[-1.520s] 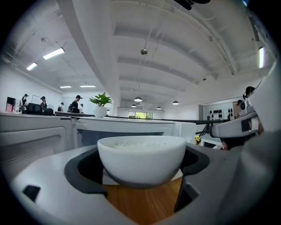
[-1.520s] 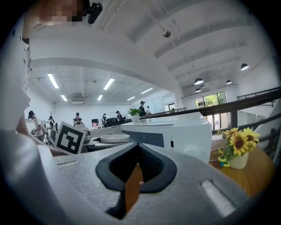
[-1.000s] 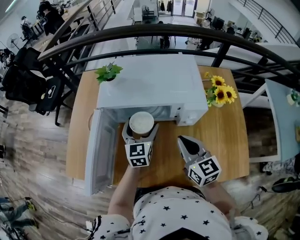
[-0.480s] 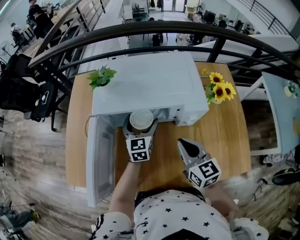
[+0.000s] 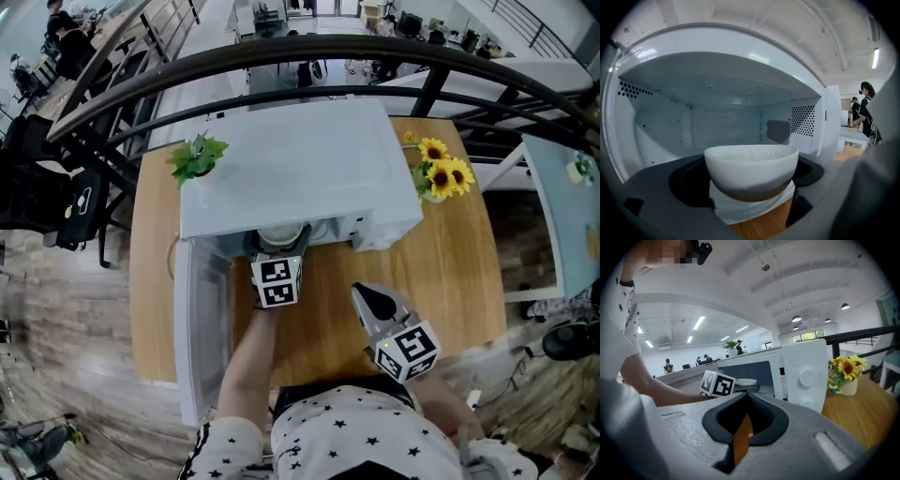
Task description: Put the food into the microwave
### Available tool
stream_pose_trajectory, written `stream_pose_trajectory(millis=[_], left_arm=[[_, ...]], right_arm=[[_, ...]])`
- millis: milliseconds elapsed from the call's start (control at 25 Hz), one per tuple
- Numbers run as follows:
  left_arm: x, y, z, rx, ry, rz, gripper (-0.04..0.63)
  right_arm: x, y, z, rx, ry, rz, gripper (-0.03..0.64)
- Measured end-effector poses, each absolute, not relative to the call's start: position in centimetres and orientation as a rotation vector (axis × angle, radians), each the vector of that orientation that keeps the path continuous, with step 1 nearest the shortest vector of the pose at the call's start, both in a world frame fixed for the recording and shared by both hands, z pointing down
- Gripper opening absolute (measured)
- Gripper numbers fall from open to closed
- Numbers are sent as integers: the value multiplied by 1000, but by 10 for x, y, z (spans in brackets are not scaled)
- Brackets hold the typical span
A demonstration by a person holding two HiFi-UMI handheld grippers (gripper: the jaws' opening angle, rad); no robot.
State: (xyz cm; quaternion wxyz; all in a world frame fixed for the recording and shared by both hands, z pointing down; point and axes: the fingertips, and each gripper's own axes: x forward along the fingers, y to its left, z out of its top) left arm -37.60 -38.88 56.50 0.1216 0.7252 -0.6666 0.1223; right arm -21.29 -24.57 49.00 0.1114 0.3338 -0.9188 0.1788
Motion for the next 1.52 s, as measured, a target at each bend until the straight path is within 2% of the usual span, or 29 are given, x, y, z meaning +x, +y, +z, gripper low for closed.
stream_pose_trajectory(millis=[1200,1520], left_arm=[[-384,-398,611,2030,-1863,642,515],[-386,-394,614,1996,-1867,609,515]], right_arm=[[-233,-235,493,1033,-2688,541,5],[-233,-230,487,1029,-2703,513,6]])
